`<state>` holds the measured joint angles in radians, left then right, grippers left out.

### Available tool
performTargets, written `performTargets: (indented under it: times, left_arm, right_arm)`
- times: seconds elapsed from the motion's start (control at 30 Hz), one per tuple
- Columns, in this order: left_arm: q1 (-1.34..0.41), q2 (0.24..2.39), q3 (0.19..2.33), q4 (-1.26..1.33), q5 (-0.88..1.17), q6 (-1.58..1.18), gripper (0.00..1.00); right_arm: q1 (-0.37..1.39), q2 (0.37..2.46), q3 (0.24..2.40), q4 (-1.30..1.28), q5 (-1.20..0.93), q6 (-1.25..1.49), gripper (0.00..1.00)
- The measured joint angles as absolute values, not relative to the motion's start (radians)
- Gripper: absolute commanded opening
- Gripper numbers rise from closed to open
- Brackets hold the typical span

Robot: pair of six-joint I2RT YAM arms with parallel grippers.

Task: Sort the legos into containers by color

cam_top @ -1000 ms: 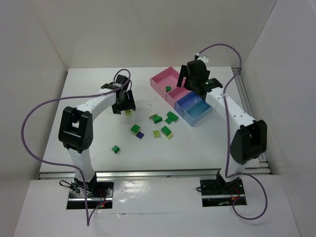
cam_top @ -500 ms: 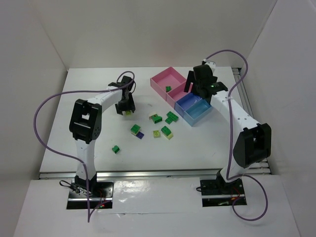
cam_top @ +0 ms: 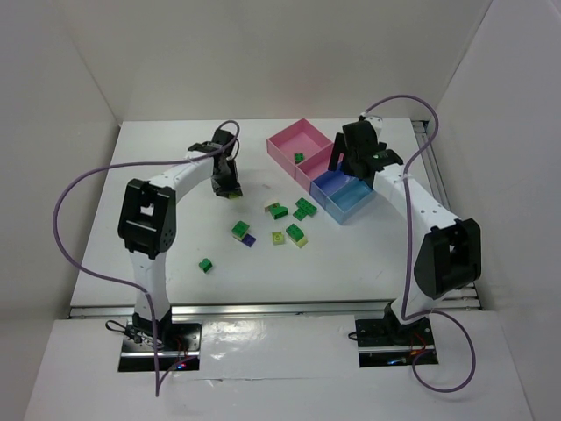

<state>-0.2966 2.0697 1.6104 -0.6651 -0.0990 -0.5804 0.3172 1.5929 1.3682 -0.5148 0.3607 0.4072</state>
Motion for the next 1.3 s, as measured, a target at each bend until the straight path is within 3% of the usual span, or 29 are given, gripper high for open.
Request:
performTargets:
  times: [0.17,0.4,0.7,0.9,1.3]
  left_arm:
    - [-0.329,1.963,1.636,-0.627,0.016,-0.537,0.23]
    - [-0.413,1.938,1.833,-0.534,0.217,-0.524,0.18]
    - [-0.484,2.249,2.239,-0.423,0.400,-0.574,0.18]
    - [-0.494,2.353,2.261,-0.419,0.444,-0.586,0.18]
    - [-0.496,2.420,2.306,-0.402,0.451,-0.578,0.19]
  right_arm:
    - [0.316,1.571,1.325,-0.516,0.373,0.410,0.93]
    - [0.309,1.519,1.289,-0.517,0.407,0.435,0.93]
    - [0.290,1.270,1.119,-0.540,0.459,0.577,0.93]
    - [0.297,1.161,1.024,-0.545,0.478,0.621,0.93]
    - [0.276,1.266,0.987,-0.546,0.473,0.657,0.93]
